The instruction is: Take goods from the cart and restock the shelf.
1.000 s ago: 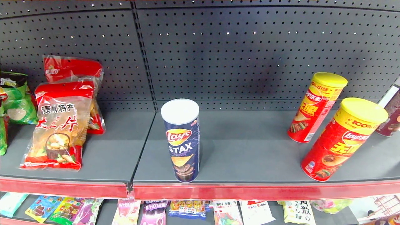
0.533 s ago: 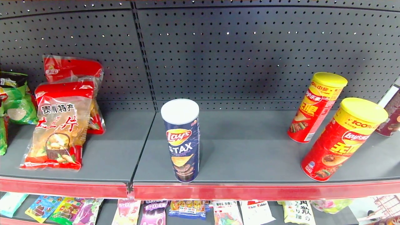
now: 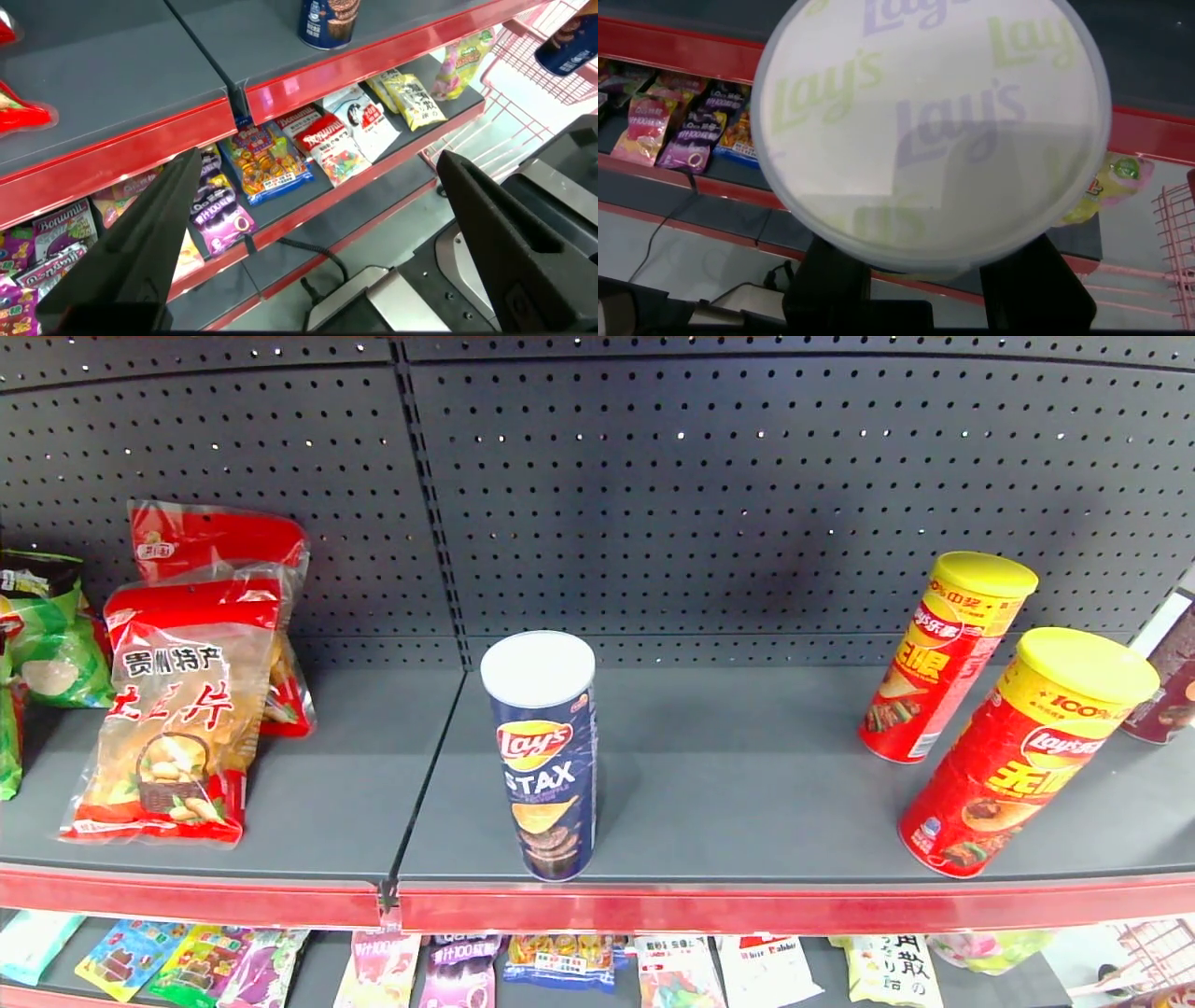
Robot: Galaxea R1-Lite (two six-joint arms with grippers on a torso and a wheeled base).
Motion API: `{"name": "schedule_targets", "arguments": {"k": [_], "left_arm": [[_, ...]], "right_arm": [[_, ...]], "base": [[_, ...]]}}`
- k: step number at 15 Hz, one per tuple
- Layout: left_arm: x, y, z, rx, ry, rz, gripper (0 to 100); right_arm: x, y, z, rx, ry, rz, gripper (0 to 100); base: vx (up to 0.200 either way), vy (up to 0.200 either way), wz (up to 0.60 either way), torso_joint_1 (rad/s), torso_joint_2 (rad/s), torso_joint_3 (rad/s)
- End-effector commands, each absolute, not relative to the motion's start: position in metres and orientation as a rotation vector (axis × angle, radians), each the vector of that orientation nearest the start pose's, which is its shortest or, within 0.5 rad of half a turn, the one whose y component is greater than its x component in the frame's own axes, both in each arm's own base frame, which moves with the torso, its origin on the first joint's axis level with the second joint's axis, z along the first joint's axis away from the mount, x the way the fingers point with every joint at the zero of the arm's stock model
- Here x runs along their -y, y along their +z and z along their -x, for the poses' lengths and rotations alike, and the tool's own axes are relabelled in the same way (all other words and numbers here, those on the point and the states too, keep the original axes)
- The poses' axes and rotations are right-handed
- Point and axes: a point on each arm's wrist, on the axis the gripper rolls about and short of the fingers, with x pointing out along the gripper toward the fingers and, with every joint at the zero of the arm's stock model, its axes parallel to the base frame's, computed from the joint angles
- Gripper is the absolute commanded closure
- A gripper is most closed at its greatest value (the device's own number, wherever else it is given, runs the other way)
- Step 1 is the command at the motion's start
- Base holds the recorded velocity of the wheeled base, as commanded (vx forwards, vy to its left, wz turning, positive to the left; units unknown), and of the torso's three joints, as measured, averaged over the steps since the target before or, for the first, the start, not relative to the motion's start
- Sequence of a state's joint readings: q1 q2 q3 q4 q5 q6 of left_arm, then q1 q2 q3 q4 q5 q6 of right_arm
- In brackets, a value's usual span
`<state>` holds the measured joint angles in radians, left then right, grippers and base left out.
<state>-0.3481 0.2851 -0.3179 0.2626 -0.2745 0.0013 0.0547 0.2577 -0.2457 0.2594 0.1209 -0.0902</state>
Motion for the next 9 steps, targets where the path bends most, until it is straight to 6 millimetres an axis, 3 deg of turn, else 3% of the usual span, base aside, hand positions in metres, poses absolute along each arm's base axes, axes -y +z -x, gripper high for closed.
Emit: {"name": "schedule_targets", "arguments": {"k": [1, 9], "left_arm": [[0.0002, 0.1424, 0.0174, -0.236, -0.620, -0.010, 0], [0.0001, 0.1428, 0.0174, -0.235, -0.619, -0.010, 0]], "right_arm": [[-0.0018, 0.1221, 0.0168, -0.259, 0.187, 0.081, 100], [-0.0017, 0.1194, 0.0178, -0.256, 0.187, 0.081, 100]], "base": [[0.000, 0.000, 0.00, 0.000, 0.00, 0.000], [0.000, 0.000, 0.00, 0.000, 0.00, 0.000]]}}
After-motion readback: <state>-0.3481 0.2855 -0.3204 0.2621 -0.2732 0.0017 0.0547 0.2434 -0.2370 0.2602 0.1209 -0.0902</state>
